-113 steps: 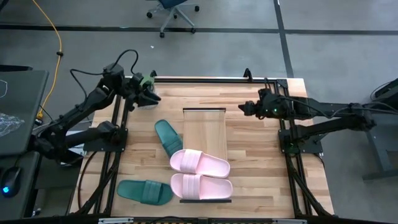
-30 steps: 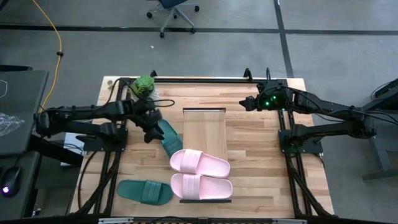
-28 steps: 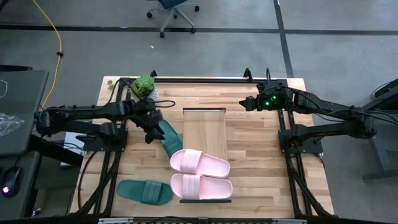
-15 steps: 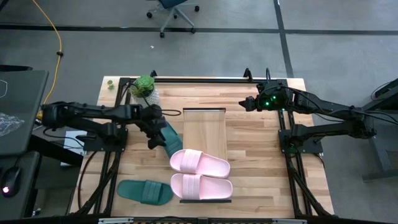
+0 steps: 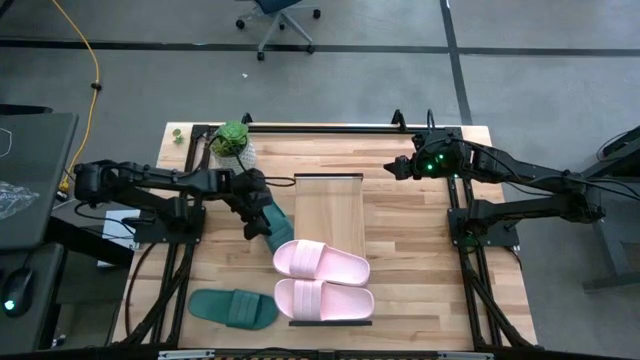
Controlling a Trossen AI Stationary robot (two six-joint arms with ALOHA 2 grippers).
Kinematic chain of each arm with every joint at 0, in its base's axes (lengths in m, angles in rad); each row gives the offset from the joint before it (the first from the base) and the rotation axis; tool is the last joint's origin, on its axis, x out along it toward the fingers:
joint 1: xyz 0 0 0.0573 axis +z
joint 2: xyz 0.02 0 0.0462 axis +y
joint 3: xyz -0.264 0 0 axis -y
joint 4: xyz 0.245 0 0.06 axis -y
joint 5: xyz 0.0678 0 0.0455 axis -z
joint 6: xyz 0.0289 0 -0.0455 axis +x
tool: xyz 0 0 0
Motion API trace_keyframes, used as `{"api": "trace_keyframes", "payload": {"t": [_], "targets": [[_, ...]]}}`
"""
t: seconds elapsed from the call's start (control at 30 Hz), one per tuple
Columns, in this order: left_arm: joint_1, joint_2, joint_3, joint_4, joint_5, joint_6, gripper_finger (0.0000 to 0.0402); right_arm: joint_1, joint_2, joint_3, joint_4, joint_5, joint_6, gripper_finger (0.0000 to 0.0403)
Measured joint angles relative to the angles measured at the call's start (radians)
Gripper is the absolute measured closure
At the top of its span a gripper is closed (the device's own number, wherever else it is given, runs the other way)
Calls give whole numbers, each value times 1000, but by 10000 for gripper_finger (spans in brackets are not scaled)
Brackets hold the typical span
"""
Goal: Pick and place slides into the shelf
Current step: Put the top green slides on the shelf
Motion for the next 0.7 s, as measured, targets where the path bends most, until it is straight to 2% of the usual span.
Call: {"api": "trace_keyframes", "payload": {"t": [0.4,0.7], "targets": [[0,16,0,2,0,-12,228,0,0,0,-10,1,-3,219],[0,16,0,0,-5,-14,284,0,0,0,-19,1,-15,219]]}}
